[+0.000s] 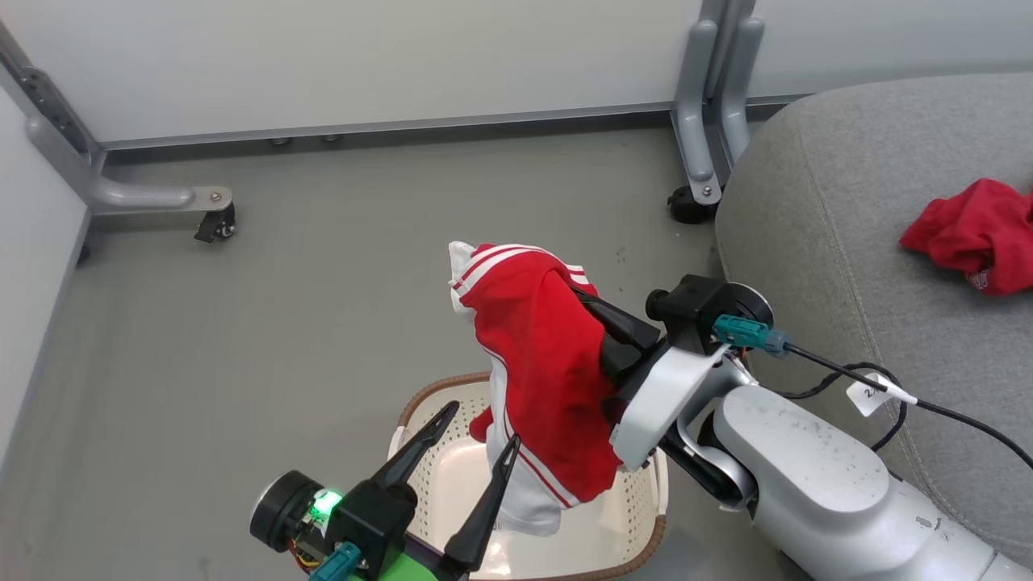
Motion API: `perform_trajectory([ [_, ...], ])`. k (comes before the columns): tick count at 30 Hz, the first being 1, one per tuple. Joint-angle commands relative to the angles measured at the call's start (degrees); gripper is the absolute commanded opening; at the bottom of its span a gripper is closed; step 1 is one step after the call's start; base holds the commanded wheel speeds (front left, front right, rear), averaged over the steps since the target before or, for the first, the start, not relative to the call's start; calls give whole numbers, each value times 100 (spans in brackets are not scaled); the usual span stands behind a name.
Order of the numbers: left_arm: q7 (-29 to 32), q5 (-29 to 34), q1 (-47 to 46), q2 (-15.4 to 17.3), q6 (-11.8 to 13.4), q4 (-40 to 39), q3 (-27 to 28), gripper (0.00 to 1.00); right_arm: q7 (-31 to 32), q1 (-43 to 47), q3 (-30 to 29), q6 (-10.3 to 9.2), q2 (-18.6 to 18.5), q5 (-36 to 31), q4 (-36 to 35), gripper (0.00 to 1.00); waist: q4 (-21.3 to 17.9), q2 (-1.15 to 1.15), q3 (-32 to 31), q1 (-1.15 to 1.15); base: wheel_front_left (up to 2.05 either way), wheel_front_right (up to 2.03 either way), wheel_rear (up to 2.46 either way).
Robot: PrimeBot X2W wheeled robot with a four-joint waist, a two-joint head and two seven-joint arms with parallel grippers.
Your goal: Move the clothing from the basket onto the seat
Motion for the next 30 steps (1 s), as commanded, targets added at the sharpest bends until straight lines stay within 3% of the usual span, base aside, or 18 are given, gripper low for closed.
perform_trajectory([
  [1,4,54,-133,16,8,-25,5,100,-56,13,-43,0,15,7,16,0,-191,0,96,0,0,0,0],
  [21,210,254,-872,93,-148,-123,-48,100,-323,72,-964,0,152,-82,145,0,-2410,0,923,0,0,0,0],
  [30,399,288,-973,197,-198,-207,-125,100,-341,343,-1588,0,204,-136,145,0,-3067,0,1118,0,0,0,0],
])
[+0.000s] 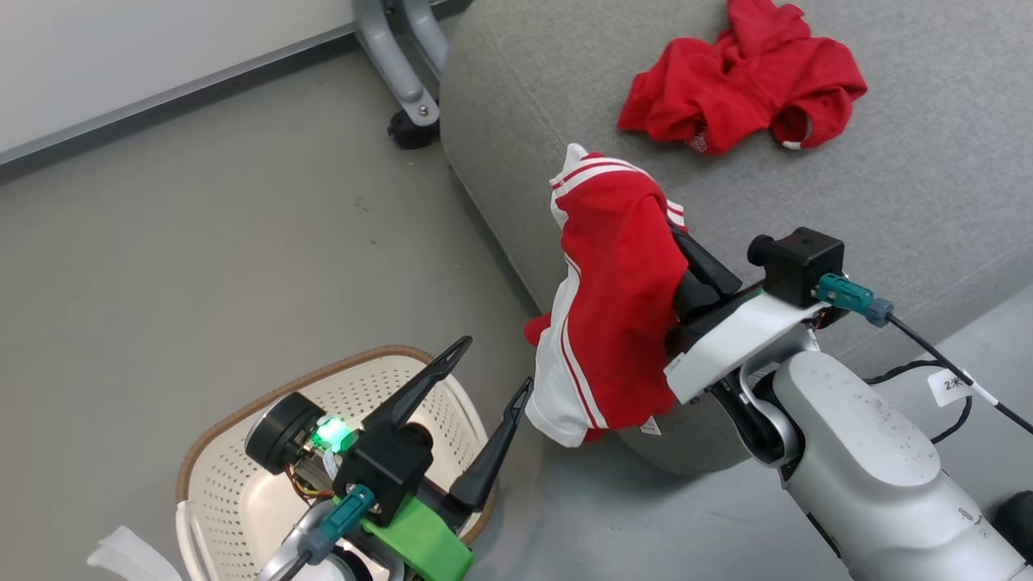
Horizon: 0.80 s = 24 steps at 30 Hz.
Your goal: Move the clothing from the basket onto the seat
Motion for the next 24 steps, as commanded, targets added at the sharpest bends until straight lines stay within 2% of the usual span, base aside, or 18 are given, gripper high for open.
perform_trajectory([
  [1,22,18,-111,55,-21,-40,-7,100,-23,75,-96,0,38,-43,-41,0,-461,0,282,0,0,0,0],
  [6,129,38,-196,109,-48,-106,-36,100,-25,123,-531,0,109,-39,-83,0,-636,0,408,0,0,0,0],
  [13,214,79,-332,141,-75,-195,-66,100,-25,-209,-1215,0,78,84,-58,0,-664,0,631,0,0,0,0],
  [17,248,127,-494,135,-136,-233,-93,100,-26,-616,-1730,0,-137,249,101,0,-518,0,833,0,0,0,0],
  [24,249,301,-959,62,-311,-229,-183,100,-26,-1703,-2354,0,-863,328,331,0,-58,0,1324,0,0,0,0],
])
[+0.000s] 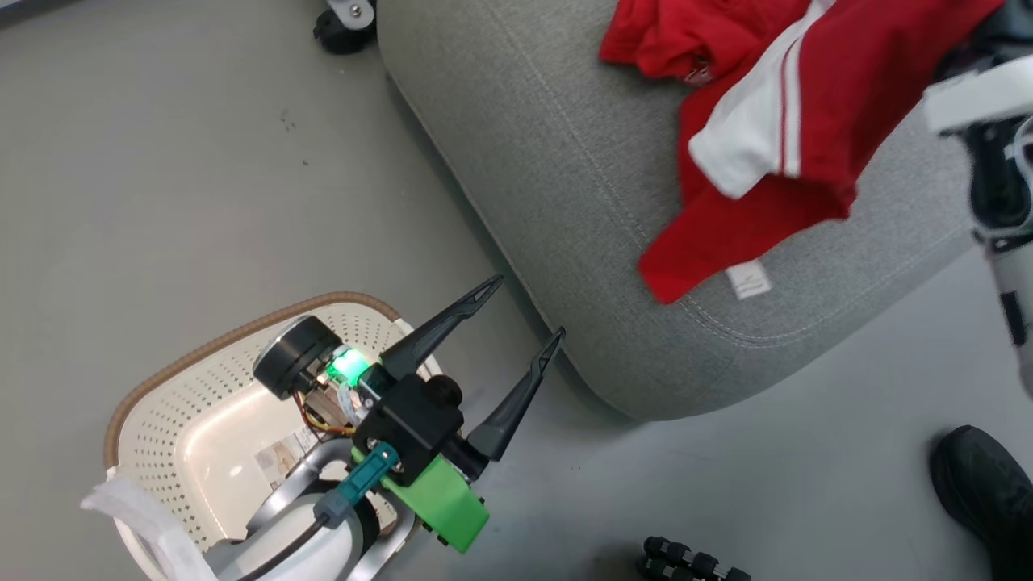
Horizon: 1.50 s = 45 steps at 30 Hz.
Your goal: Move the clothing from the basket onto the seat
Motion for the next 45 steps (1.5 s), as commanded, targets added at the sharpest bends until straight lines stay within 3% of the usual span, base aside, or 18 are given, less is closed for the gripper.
perform_trajectory([
  [1,-4,81,-148,14,-26,-2,1,100,-24,-228,-91,0,-127,-23,15,0,346,0,350,-1,0,0,0],
  [9,-132,262,-593,-33,-71,-20,27,100,159,-1507,-681,-2,-1204,-65,215,0,902,0,874,-1,0,0,0],
  [13,-196,347,-747,-43,-67,-25,47,100,311,-1798,-711,-2,-1438,-92,442,0,1117,0,1159,-1,0,0,0],
  [18,-316,403,-896,-119,-109,28,2,100,249,-1526,-621,-2,-1340,17,954,0,1288,0,1413,-1,0,0,0],
  [25,-486,396,-1042,-227,-160,189,-67,100,5,-519,-609,-2,-847,244,1635,0,1445,0,1504,-1,0,0,0],
  [31,-550,397,-1056,-217,-103,252,-59,100,-20,176,-875,-2,-527,264,1561,0,1392,0,1452,-1,0,0,0],
  [32,-559,388,-1040,-202,-91,264,-53,100,-20,277,-965,-2,-483,219,1493,35,1375,0,1430,-1,0,0,0],
  [33,-562,374,-1016,-187,-76,275,-46,100,-20,402,-1058,-2,-422,169,1397,86,1353,0,1399,-1,0,0,0],
  [34,-575,359,-992,-174,-67,288,-43,100,-18,500,-1123,-2,-374,110,1321,100,1338,0,1368,-1,0,0,0],
  [45,-998,111,-563,-166,201,500,132,100,-20,1867,-1934,-2,328,-1080,-119,100,1247,0,669,-1,0,0,0],
])
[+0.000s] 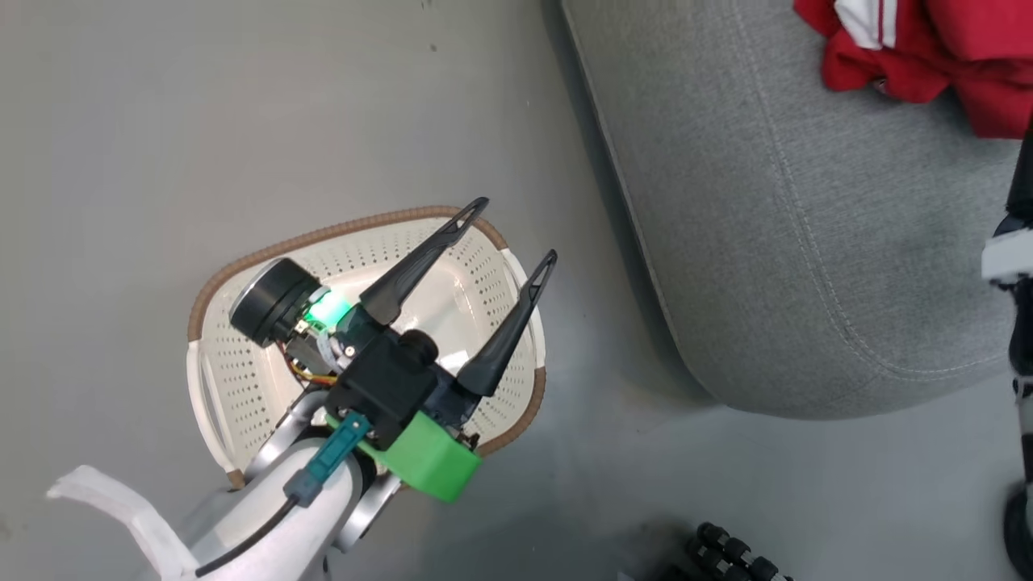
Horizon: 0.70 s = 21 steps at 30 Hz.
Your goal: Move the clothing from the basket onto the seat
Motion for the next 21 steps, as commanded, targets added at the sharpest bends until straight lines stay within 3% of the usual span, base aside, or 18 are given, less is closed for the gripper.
perform_trajectory([
  [1,-100,-79,137,6,74,50,60,100,-14,215,-45,-4,93,-139,-180,100,-21,0,-312,0,0,0,0],
  [9,-522,-410,605,-108,432,339,386,100,-15,1148,70,-4,677,-849,-1350,100,191,0,-908,0,0,0,0],
  [21,-770,-761,1200,-216,883,709,1270,100,21,2077,591,-5,1191,-1233,-2240,100,811,0,-1463,0,0,0,0],
])
